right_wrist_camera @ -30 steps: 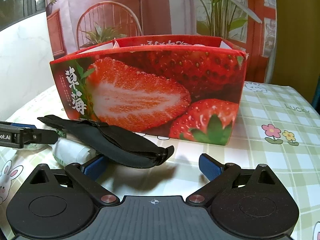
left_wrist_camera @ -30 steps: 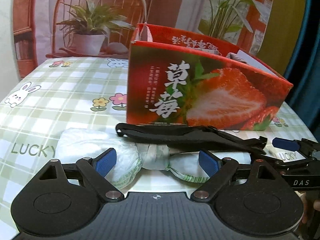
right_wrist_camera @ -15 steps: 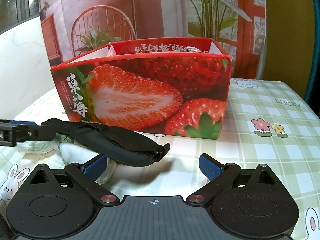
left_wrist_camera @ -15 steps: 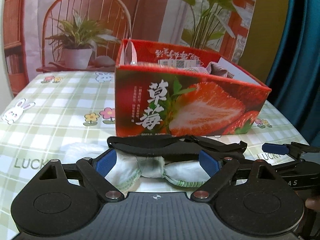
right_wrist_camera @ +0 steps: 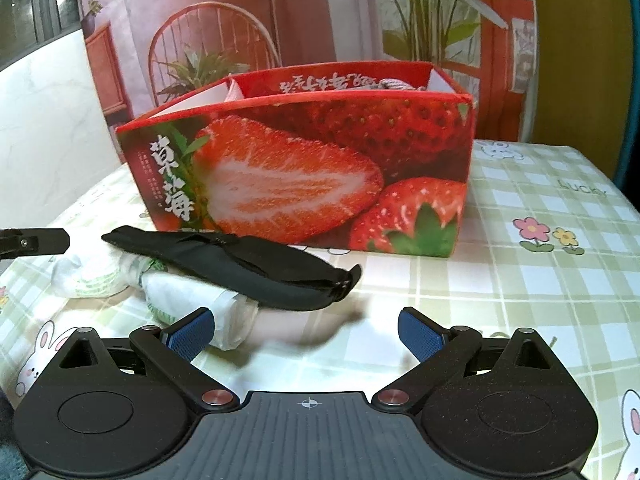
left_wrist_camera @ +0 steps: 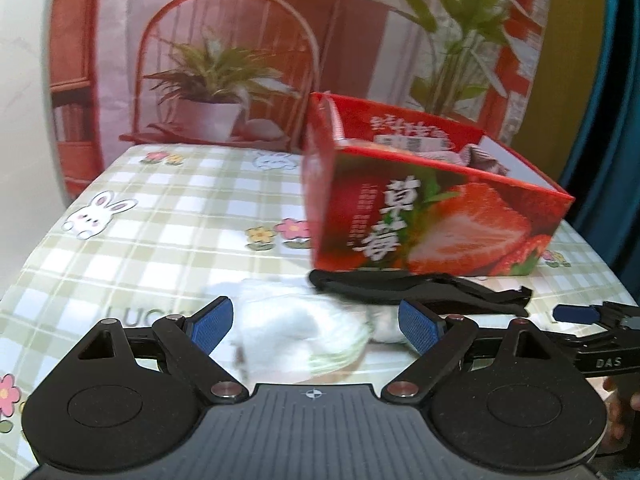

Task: Organize soft objects
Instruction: 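Lower both open tools onto the white tied cloth bundle, then close both tools on the white cloth bundle, then lift the white bundle with both tools and carry it over the box, then lower the white bundle into the red box and open both tools, then withdraw both tools and lower them onto the black eye mask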

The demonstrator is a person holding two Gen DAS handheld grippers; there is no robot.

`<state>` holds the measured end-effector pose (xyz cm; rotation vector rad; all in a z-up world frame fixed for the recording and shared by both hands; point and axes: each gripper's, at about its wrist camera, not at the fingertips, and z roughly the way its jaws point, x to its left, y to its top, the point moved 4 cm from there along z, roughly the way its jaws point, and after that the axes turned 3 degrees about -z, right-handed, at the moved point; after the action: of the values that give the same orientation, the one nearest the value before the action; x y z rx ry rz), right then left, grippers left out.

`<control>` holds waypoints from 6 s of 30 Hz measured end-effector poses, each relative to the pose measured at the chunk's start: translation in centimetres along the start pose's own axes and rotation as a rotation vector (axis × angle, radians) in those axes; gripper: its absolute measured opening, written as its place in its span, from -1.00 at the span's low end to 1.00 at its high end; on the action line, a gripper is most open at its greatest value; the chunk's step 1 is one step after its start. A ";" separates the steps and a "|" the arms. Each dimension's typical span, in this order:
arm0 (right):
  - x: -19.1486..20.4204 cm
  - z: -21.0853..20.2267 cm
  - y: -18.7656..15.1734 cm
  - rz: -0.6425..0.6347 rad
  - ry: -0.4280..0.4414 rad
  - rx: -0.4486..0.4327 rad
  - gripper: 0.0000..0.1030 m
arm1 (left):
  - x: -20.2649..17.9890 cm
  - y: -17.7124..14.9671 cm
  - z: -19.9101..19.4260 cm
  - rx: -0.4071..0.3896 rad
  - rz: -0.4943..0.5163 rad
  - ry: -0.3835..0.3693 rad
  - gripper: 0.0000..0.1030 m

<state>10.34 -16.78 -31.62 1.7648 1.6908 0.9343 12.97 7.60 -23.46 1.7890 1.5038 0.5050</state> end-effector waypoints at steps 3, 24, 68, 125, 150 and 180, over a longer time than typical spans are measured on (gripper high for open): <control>0.3 0.3 -0.2 -0.001 0.019 0.010 0.87 | 0.9 0.0 0.3 0.006 -0.013 0.021 0.77; 1.0 2.1 -0.6 0.033 0.153 0.057 0.42 | 2.8 -0.7 5.3 0.133 -0.071 -0.077 -0.01; 0.1 -5.7 1.9 0.031 0.196 -0.137 -0.54 | -3.4 0.4 -3.7 -0.111 0.038 -0.172 -0.43; -7.0 8.1 21.8 -0.124 0.011 -0.125 -0.55 | -9.1 17.8 16.9 0.024 0.169 -0.137 -0.43; -4.9 7.0 21.0 -0.220 -0.032 -0.115 0.33 | -9.4 17.6 12.6 -0.074 0.183 -0.155 0.90; -3.3 -8.3 11.6 0.043 -0.070 -0.355 0.99 | -9.7 6.9 -3.5 -0.283 0.186 -0.064 1.00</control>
<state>11.32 -21.79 -17.88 1.5801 1.3507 1.1011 12.88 -1.01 -14.58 1.7100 1.1641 0.7081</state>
